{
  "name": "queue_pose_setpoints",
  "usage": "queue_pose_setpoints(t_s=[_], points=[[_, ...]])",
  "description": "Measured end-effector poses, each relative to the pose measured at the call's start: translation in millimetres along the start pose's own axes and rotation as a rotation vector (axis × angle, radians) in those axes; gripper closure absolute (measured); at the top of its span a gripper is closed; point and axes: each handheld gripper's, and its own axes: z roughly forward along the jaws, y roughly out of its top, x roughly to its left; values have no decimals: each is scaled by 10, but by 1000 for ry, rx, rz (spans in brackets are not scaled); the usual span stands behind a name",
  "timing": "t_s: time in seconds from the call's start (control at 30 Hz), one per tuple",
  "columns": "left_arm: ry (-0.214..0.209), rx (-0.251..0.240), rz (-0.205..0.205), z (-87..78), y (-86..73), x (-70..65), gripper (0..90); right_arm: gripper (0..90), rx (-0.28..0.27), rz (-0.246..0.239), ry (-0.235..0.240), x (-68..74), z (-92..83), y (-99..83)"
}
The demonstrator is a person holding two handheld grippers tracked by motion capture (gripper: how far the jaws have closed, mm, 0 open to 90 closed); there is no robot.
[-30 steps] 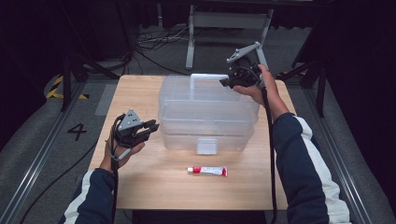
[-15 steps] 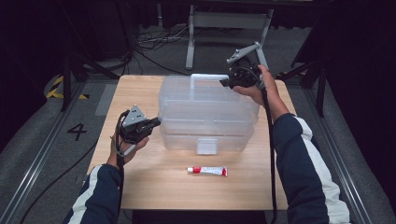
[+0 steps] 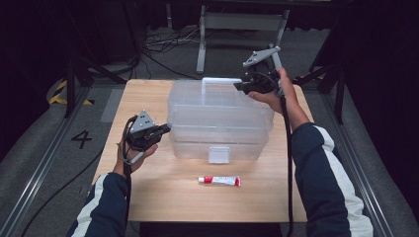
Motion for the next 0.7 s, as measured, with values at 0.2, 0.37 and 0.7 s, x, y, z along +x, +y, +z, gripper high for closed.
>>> queue_pose_setpoints(t_s=[0.2,0.37,0.7], points=[[6,10,10,0,11,-8,900,603,-104,30,1,-26,-259,-98],[7,13,15,1,17,-10,900,597,-134,34,-10,-61,-424,-230],[3,19,26,-2,34,0,900,554,-182,25,-105,-145,-752,-674]])
